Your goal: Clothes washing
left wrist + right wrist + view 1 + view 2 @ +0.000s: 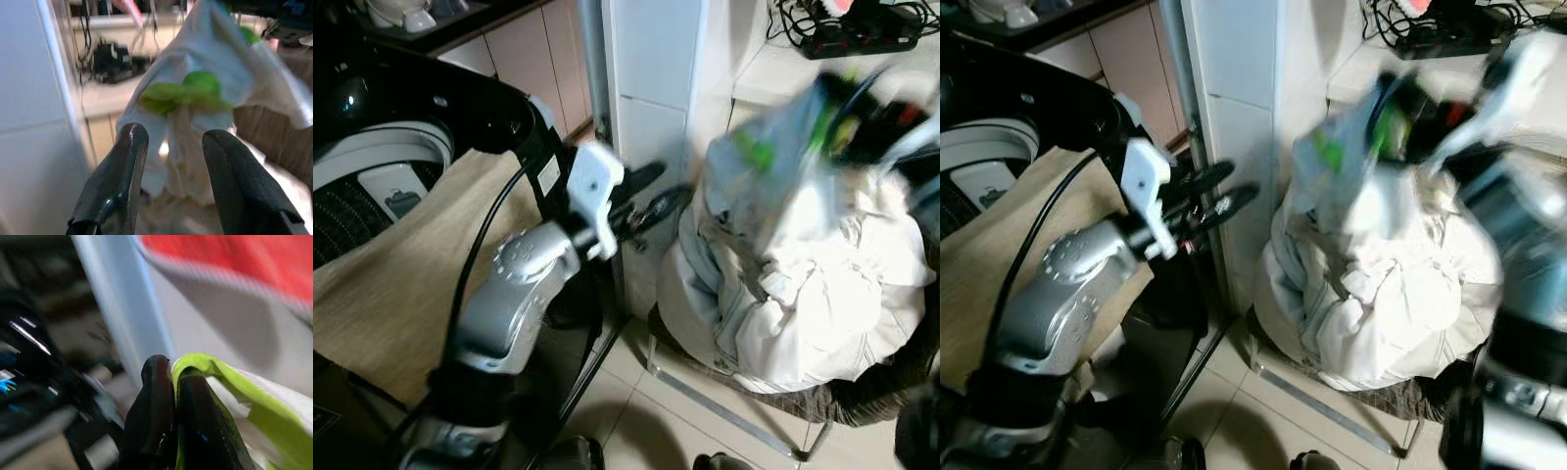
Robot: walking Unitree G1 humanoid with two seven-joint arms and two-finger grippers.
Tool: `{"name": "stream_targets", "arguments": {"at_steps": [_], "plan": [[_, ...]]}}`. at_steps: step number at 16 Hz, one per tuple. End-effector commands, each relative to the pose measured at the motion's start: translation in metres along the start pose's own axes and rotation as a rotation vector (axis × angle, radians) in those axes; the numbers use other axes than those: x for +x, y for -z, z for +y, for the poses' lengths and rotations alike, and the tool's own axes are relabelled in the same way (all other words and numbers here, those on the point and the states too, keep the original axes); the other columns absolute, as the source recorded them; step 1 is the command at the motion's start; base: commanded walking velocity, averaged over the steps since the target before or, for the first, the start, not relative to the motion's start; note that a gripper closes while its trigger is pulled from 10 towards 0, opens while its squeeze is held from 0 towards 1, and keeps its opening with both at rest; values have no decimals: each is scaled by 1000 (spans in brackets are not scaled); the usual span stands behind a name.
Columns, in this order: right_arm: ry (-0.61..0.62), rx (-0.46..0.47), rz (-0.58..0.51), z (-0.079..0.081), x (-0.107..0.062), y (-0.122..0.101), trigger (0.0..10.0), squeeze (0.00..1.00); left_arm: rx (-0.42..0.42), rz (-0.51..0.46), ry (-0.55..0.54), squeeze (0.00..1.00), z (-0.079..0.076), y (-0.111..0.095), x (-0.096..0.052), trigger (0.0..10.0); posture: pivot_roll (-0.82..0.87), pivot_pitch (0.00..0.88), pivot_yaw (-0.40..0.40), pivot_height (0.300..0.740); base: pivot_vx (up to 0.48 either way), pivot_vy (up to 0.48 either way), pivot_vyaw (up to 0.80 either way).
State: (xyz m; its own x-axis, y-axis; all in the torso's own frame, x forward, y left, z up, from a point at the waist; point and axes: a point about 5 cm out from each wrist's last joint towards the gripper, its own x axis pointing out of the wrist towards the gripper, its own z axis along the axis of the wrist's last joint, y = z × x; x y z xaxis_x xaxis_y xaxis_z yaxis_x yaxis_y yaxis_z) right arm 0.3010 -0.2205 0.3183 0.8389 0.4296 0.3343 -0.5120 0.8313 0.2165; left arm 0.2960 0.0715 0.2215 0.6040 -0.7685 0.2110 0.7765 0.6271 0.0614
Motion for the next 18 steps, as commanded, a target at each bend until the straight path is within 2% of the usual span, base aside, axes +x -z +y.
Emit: {"name": "stream_targets", "arguments": {"at_steps": [1,2,3,4,5,7,9,10,12,14,15,18], "plan": [[-60,-9,-39,11,-1,-13,0,0,-17,-34,-28,0,6,-9,-2,10000,-101,13,80,740,0,0,0],[-104,-27,-26,17,-1,-17,0,0,-91,-108,-49,1000,9,-20,1,10000,-104,11,80,740,0,0,0],[-130,-34,-10,20,-3,-17,0,0,-133,-160,-57,1000,12,-27,1,10000,-105,11,78,740,0,0,0],[-181,-33,58,24,-8,-9,0,0,-207,-299,-79,1000,21,-50,4,10000,-100,11,73,740,0,0,0],[-193,-22,87,26,-10,-4,0,0,-242,-370,-60,1000,23,-64,6,10000,-96,12,72,740,0,0,0],[-199,-1,100,27,-12,0,0,0,-270,-405,-9,1000,20,-72,8,10000,-95,11,71,740,0,0,0],[-214,20,114,30,-12,7,0,0,-324,-308,164,1000,-4,-65,16,10000,-95,12,73,740,0,0,0],[-229,29,117,33,-11,8,0,0,-323,-197,236,1000,-20,-51,21,10000,-95,12,73,740,0,0,0],[-248,40,117,37,-10,9,0,0,-309,-132,261,1000,-29,-39,25,10000,-97,15,74,740,0,0,0],[-271,47,121,43,-10,10,0,0,-368,-58,261,1000,-40,-25,32,10000,-100,15,74,740,0,0,0],[-277,48,125,44,-9,11,0,0,-400,-52,276,0,-45,-22,34,10000,-100,15,74,740,0,0,0],[-280,47,145,46,-9,15,0,0,-411,-27,284,0,-53,-16,37,10000,-99,18,72,740,0,0,0]]}}
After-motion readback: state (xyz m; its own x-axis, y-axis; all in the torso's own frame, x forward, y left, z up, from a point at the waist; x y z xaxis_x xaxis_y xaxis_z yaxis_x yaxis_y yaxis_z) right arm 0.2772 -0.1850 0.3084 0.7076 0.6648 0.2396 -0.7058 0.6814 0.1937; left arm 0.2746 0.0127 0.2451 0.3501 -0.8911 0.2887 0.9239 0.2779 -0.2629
